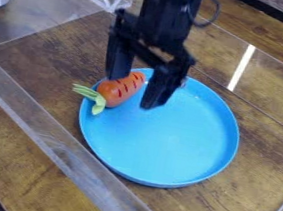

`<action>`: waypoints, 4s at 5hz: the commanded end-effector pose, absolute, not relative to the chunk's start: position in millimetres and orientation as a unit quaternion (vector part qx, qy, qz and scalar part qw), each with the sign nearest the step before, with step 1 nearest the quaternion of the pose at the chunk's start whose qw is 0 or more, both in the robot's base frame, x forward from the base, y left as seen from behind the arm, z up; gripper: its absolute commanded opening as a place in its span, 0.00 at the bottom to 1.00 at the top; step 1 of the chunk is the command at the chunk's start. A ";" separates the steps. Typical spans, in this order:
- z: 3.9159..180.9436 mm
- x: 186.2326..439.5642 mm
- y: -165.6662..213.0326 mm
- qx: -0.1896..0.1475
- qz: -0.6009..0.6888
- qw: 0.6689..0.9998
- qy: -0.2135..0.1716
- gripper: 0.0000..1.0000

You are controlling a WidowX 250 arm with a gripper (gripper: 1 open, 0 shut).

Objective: Remove the carrot from inside the blue tray and put it on the table

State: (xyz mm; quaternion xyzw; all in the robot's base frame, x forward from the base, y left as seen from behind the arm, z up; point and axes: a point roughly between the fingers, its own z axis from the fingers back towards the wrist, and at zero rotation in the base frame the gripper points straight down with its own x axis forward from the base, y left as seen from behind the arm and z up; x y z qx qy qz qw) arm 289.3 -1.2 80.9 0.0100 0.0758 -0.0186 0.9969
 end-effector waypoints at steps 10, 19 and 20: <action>66.7 300.9 38.3 0.024 -0.018 0.998 0.057 0.00; 50.0 329.2 72.8 0.029 -0.054 0.998 0.025 0.00; 54.9 327.7 77.4 0.035 -0.055 0.998 0.026 0.00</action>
